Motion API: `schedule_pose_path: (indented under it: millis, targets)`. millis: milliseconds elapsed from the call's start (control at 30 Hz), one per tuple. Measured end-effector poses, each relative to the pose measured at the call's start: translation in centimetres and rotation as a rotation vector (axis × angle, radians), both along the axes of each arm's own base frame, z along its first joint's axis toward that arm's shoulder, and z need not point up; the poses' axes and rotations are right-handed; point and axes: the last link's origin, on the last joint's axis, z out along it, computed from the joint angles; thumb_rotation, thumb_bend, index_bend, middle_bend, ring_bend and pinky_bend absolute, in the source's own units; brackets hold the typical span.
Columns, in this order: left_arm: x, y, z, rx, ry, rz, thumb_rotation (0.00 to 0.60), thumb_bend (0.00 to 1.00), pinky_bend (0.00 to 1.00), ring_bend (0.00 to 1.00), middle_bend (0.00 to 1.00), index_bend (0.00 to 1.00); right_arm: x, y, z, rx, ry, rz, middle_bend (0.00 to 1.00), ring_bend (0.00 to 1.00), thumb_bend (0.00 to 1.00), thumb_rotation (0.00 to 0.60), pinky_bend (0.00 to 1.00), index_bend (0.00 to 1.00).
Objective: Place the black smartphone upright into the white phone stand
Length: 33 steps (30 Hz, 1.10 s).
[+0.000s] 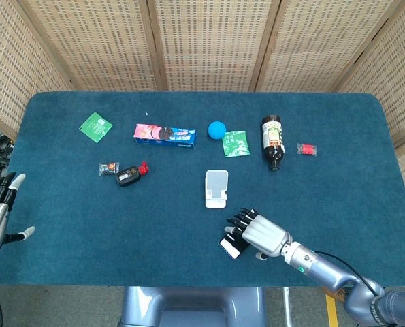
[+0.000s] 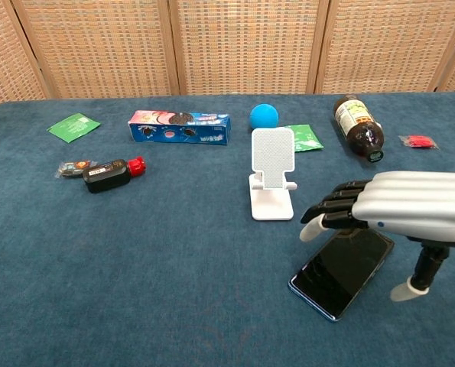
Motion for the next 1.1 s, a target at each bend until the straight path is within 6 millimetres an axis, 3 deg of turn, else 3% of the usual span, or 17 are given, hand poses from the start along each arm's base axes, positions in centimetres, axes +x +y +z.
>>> schedule_pose_path:
  millis: [267,867,967,1100]
  targets:
    - [-0.1,0.1,-0.1,-0.005,0.003,0.005,0.6,0.0,0.0,0.0,0.0,0.0,0.8,-0.6,-2.7,0.002,0.054,0.053,0.19,0.16,0.0,0.6,0.16,0.2]
    - [0.0,0.2,-0.3,-0.011,0.004,0.009,0.6,0.0,0.0,0.0,0.0,0.0,0.2,-1.2,-3.7,-0.008,0.129,0.08,0.25,0.21,0.0,0.6,0.16,0.25]
    - [0.0,0.2,-0.3,-0.01,0.003,0.011,0.6,0.0,0.0,0.0,0.0,0.0,-0.1,-1.4,-3.9,0.0,0.134,0.07,0.3,0.26,0.07,0.6,0.18,0.32]
    - [-0.1,0.2,-0.3,-0.01,0.001,0.012,0.6,0.0,0.0,0.0,0.0,0.0,-0.1,-1.5,-4.1,0.015,0.131,0.059,0.52,0.47,0.2,0.6,0.4,0.55]
